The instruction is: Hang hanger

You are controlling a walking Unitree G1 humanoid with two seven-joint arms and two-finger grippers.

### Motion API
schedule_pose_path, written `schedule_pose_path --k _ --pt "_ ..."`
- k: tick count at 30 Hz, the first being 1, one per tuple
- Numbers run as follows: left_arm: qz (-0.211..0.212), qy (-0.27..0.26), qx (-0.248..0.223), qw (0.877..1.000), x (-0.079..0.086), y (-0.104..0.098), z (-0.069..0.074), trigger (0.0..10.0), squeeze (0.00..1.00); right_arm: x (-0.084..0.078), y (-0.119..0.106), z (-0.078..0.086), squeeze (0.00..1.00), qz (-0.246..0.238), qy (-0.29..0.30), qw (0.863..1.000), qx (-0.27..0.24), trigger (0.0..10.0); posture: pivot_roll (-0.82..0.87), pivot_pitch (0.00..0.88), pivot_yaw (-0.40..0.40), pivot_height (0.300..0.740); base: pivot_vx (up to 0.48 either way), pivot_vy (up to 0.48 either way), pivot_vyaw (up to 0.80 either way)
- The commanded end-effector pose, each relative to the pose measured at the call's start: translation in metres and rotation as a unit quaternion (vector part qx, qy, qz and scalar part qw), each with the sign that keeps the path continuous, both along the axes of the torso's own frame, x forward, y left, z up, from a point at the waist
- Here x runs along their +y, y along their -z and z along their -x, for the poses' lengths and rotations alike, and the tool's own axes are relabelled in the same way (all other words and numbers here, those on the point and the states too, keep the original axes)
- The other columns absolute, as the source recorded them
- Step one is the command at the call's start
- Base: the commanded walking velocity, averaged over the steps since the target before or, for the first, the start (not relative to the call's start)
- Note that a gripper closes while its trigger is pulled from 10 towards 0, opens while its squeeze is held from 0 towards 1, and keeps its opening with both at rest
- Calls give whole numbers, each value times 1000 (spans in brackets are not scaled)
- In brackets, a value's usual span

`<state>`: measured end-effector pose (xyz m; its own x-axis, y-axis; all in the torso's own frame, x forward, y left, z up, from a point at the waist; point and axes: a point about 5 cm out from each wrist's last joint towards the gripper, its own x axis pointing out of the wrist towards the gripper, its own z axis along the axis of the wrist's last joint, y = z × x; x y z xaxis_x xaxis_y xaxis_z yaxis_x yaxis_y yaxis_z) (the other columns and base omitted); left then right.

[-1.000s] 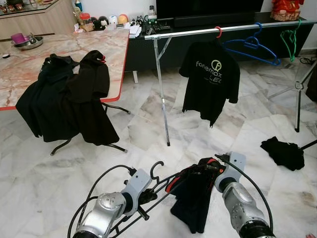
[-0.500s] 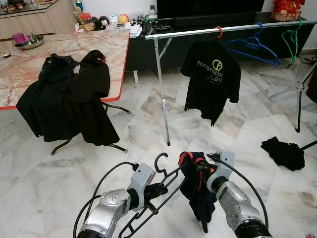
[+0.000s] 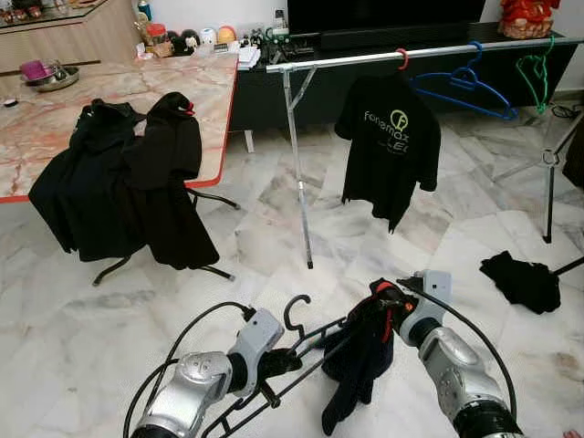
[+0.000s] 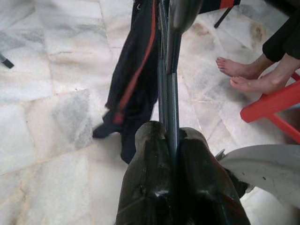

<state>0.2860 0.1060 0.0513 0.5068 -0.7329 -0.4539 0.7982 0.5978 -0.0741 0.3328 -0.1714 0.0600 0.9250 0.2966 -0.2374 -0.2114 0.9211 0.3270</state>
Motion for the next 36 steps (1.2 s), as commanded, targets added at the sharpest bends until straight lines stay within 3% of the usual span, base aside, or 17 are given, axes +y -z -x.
schedule_pose_path --k 1,6,8,12,19,23,32,36 --pt "-10 8 -1 1000 2 3 3 10000 0 2 -4 -3 0 9 -6 1000 -11 10000 118 111 32 740 0 0 0" --pt "-1 3 -6 1000 -2 0 1 10000 0 9 -2 -1 0 5 -35 999 -4 10000 118 111 31 740 0 0 0" --pt "3 -20 -19 1000 -6 -2 -4 10000 0 17 -3 2 0 -5 -71 997 -8 10000 117 111 31 740 0 0 0" --pt "-17 -62 -32 997 -5 -3 -13 10000 0 21 -6 2 0 -14 -81 997 -9 10000 116 111 32 740 0 0 0" --pt "-1 -61 -36 997 -8 -5 -15 10000 0 32 -17 4 0 -41 -128 990 -38 10000 111 108 34 740 0 0 0" --pt "9 -59 -37 998 -11 -7 -15 10000 0 39 -19 16 0 -13 -206 977 -56 10000 109 99 36 740 0 0 0" --pt "18 -61 -36 997 -14 -7 -17 10000 0 32 -19 28 0 35 -272 961 -49 10000 97 89 36 740 0 0 0" --pt "33 -56 -32 997 -18 -9 -17 10000 0 34 -18 37 0 55 -316 946 -48 10000 97 85 34 740 0 0 0"
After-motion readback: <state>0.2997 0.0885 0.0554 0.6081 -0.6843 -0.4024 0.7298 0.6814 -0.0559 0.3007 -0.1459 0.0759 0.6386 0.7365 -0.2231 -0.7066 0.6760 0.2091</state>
